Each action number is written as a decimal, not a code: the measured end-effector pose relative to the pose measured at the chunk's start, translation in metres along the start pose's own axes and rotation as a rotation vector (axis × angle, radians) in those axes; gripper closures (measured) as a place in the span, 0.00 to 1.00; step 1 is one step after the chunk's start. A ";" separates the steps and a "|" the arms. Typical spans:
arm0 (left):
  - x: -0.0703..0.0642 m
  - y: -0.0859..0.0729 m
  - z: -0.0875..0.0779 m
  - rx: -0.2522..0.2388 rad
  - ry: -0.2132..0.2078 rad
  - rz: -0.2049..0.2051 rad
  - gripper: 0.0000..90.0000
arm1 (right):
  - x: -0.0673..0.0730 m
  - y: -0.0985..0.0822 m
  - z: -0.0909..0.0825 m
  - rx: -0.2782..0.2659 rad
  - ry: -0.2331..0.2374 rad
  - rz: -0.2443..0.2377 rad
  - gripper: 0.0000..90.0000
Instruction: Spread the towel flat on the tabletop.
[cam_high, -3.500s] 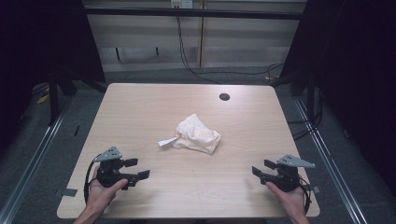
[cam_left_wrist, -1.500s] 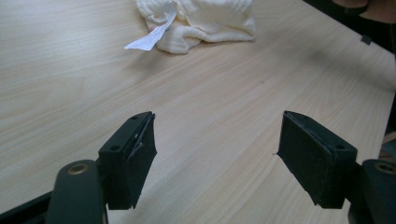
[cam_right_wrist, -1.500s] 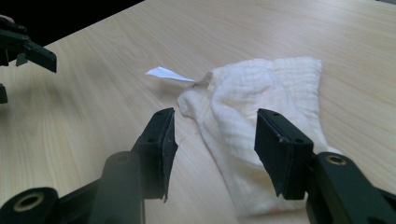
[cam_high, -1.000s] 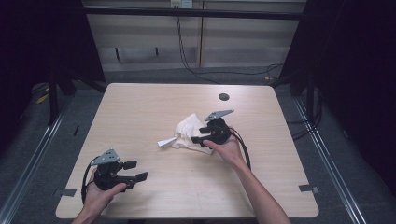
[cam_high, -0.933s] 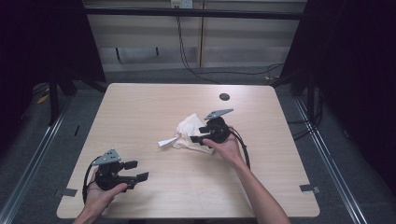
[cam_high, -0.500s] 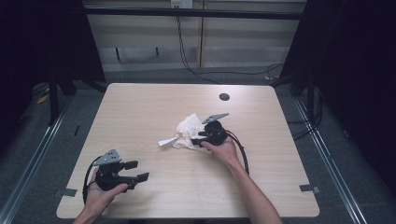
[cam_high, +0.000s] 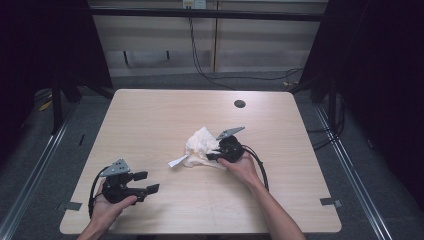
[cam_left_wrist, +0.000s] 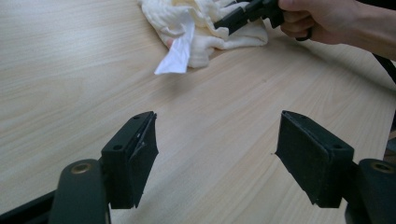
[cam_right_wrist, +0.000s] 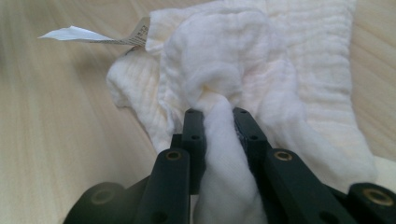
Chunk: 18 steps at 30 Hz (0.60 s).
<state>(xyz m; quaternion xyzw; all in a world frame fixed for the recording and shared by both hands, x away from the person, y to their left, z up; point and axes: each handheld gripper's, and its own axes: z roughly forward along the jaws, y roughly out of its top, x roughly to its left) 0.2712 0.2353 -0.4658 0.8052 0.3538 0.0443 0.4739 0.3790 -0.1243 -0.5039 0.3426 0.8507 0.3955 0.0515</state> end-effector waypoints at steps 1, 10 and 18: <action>0.000 0.001 0.001 -0.004 0.011 -0.004 0.36 | 0.005 -0.003 -0.002 0.001 0.016 -0.013 0.86; -0.005 0.014 0.007 0.004 0.042 0.037 0.46 | 0.023 -0.019 -0.016 0.012 0.050 -0.051 0.85; -0.016 0.036 0.034 0.031 -0.010 0.094 0.54 | 0.038 -0.033 -0.031 0.041 0.079 -0.089 0.83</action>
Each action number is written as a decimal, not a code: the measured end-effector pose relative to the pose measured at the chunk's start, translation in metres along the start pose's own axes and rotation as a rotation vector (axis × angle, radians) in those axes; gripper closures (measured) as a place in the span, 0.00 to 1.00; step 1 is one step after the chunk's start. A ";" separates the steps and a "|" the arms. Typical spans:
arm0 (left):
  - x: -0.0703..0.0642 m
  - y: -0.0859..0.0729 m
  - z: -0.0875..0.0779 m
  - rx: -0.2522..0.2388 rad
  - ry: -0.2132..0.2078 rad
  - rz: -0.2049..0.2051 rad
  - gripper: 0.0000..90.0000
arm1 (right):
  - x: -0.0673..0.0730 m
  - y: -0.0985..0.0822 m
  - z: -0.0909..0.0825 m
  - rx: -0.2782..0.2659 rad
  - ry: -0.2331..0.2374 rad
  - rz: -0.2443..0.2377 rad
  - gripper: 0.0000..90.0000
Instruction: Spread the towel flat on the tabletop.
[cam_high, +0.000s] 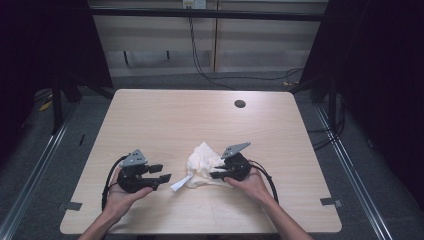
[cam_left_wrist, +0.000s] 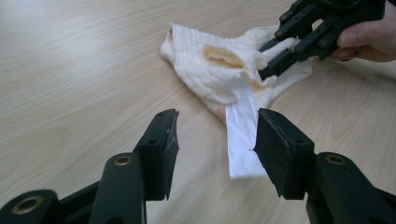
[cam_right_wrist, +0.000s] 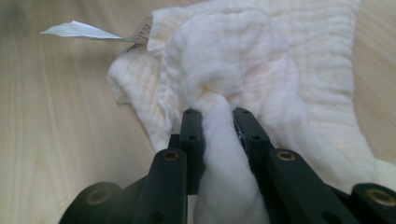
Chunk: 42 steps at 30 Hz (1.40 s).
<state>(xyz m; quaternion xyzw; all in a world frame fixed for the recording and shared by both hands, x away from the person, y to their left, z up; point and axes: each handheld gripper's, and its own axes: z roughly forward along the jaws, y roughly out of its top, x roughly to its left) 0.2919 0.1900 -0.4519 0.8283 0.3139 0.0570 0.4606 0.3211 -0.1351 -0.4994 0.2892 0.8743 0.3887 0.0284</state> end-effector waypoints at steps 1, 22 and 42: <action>-0.001 0.003 0.004 0.005 -0.004 0.006 0.50 | 0.003 -0.003 -0.004 0.006 0.008 -0.011 0.81; -0.021 -0.003 0.064 0.149 -0.120 0.089 0.65 | 0.048 -0.009 -0.061 -0.162 -0.004 -0.048 0.81; -0.028 -0.007 0.073 0.181 -0.125 0.113 0.65 | 0.046 -0.014 -0.005 -0.010 -0.045 -0.123 0.87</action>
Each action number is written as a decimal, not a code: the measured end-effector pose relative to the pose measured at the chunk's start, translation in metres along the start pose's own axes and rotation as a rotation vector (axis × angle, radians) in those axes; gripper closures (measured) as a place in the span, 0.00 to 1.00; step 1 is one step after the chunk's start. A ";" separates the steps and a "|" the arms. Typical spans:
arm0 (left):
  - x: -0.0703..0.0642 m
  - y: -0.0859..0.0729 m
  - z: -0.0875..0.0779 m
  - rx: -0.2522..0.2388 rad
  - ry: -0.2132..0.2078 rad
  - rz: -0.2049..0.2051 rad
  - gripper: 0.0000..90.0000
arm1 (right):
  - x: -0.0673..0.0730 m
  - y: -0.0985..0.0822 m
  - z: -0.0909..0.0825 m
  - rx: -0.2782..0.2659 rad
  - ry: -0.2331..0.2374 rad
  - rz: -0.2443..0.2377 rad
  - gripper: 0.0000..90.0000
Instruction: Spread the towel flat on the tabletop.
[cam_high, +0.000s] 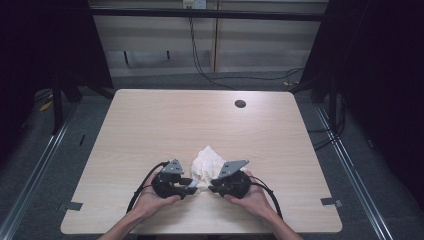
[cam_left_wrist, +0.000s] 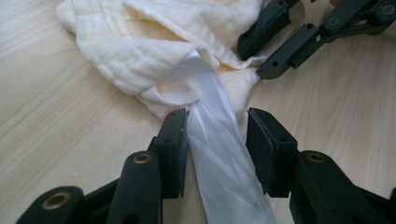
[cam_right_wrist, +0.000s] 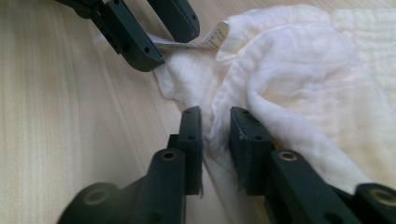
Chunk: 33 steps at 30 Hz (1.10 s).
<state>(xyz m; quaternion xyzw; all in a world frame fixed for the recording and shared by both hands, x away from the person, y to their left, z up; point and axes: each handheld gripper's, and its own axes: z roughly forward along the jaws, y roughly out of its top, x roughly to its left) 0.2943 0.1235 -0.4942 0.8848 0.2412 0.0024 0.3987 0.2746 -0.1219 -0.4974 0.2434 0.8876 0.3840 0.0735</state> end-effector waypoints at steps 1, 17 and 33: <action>0.000 0.000 0.000 0.005 0.001 0.000 0.65 | 0.000 0.000 -0.001 0.004 0.000 0.003 0.90; -0.001 0.000 0.002 0.010 0.033 0.001 0.57 | -0.025 0.002 -0.064 -0.171 -0.060 0.123 0.98; 0.002 0.002 -0.008 -0.029 0.048 -0.005 0.69 | -0.054 -0.022 -0.117 -0.259 -0.207 0.220 0.98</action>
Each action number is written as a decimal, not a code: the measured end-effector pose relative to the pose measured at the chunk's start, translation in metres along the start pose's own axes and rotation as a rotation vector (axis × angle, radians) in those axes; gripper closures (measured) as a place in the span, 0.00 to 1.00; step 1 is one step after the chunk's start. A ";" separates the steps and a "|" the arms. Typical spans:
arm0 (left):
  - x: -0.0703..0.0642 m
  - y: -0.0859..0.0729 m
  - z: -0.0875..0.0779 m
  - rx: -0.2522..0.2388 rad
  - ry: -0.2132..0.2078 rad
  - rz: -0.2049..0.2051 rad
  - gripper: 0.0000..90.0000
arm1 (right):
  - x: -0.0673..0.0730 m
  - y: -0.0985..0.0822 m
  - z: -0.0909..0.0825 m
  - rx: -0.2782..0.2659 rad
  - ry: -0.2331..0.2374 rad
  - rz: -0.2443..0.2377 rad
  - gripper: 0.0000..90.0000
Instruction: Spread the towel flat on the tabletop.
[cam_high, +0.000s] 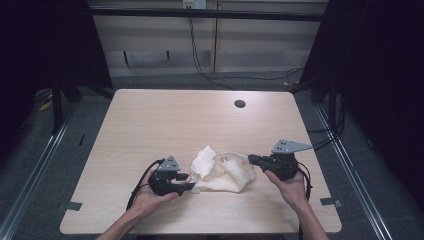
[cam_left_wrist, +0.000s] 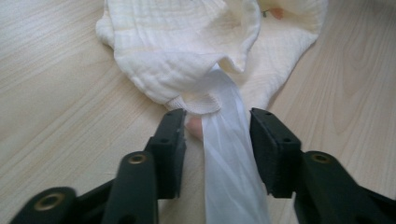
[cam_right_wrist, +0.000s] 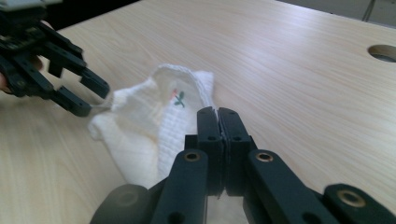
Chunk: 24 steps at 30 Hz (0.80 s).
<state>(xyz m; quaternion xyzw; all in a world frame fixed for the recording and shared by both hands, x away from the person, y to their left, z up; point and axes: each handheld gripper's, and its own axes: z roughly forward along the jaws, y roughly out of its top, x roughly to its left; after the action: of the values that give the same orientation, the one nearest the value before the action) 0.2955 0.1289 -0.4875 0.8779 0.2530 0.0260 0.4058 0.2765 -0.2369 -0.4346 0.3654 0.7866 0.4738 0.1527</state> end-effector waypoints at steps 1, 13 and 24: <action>-0.001 0.000 0.000 -0.005 -0.004 0.008 0.75 | -0.002 -0.001 0.000 0.006 -0.003 0.000 0.98; -0.017 -0.004 -0.013 -0.008 -0.093 0.051 1.00 | -0.006 -0.013 0.000 0.048 -0.013 0.015 0.98; -0.036 0.007 -0.031 -0.055 -0.065 0.066 0.67 | -0.012 -0.033 -0.021 0.055 -0.031 0.048 0.98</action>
<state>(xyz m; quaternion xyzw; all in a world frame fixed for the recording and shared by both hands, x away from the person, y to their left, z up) 0.2593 0.1299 -0.4555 0.8746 0.2099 0.0178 0.4366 0.2583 -0.2686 -0.4537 0.3955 0.7879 0.4497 0.1436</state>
